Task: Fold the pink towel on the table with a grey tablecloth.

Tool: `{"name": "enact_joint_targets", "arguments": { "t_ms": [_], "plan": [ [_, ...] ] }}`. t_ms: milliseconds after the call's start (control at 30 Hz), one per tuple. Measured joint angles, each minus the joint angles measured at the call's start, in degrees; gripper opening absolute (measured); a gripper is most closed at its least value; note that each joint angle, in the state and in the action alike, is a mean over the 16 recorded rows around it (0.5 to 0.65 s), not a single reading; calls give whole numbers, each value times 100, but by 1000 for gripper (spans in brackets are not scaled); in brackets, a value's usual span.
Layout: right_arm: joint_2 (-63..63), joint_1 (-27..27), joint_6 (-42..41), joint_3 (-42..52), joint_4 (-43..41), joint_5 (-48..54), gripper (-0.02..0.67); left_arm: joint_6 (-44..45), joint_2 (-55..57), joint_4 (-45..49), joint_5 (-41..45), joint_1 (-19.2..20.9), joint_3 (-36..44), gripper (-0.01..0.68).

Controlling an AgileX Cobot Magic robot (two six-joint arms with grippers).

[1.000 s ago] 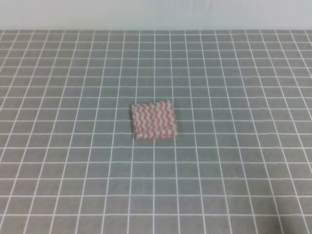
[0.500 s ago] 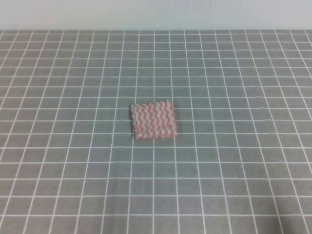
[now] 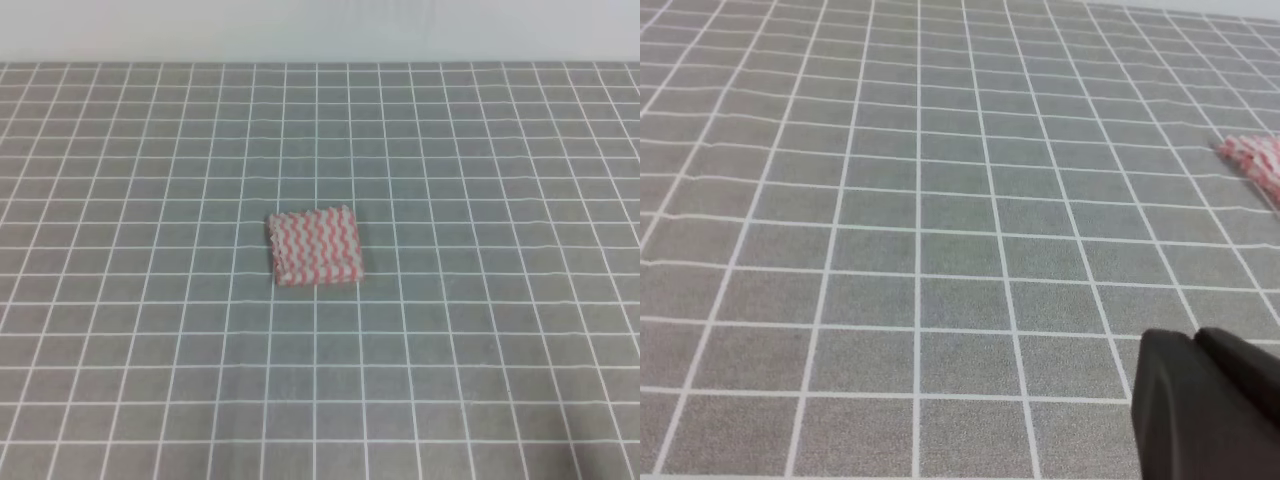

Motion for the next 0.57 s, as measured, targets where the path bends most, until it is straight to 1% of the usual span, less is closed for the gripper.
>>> {"name": "enact_joint_targets", "arguments": {
  "t_ms": [567],
  "plan": [
    [20,2,0,-27,5,7,-18,-24,-9,4,-3,1,3,0]
  ]
}}
